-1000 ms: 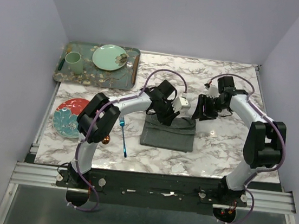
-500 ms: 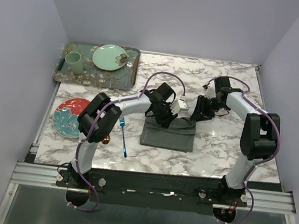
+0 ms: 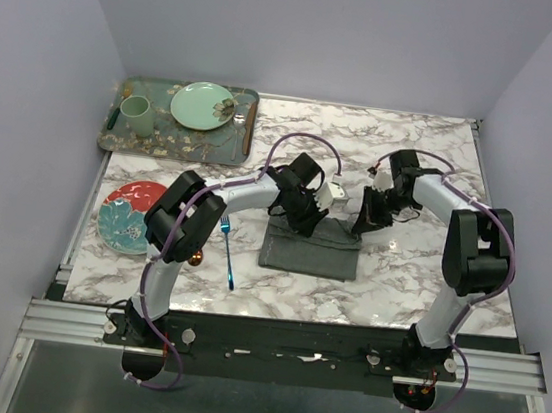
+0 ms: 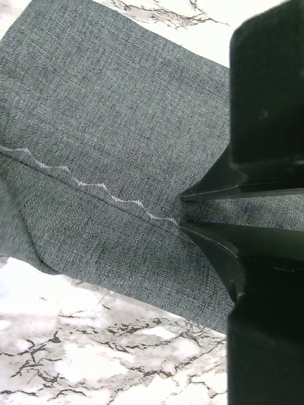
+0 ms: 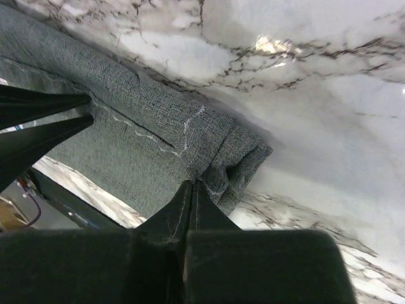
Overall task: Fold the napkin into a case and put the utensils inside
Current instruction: Smooth out the 2/3-rectangle-folded napkin at the center of the board.
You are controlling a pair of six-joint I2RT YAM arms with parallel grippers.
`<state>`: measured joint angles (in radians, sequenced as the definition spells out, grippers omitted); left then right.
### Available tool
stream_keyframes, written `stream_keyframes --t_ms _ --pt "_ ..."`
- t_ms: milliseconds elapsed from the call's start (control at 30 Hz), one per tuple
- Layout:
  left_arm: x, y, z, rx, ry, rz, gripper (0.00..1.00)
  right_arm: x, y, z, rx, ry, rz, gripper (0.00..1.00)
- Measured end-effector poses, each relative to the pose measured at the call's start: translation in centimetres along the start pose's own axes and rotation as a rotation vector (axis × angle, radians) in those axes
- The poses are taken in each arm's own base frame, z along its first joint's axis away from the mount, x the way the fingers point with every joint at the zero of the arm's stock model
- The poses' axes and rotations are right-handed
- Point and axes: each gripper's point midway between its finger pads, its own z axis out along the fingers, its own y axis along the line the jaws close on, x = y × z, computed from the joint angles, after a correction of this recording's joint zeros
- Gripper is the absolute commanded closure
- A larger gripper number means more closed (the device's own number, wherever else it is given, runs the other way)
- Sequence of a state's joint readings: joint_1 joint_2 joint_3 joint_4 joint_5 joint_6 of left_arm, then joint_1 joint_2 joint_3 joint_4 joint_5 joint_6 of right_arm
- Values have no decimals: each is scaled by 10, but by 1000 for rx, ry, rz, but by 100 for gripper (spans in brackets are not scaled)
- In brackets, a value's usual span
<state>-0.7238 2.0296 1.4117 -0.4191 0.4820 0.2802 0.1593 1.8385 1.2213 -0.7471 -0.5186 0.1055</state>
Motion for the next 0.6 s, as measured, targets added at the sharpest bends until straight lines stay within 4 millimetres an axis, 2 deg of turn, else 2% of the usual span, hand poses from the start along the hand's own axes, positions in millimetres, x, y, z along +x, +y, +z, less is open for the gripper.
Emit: stream_keyframes --t_ms 233,367,500,600 --pt "-1 3 -1 1 -17 -59 67 12 -3 12 42 46 -27 95" --pt "0 11 -13 26 -94 -217 60 15 -12 19 70 71 -23 94" --pt "-29 30 -37 27 -224 -370 56 15 -14 18 86 76 -29 96" --pt "-54 30 -43 51 -297 -426 58 14 -13 18 96 82 -33 99"
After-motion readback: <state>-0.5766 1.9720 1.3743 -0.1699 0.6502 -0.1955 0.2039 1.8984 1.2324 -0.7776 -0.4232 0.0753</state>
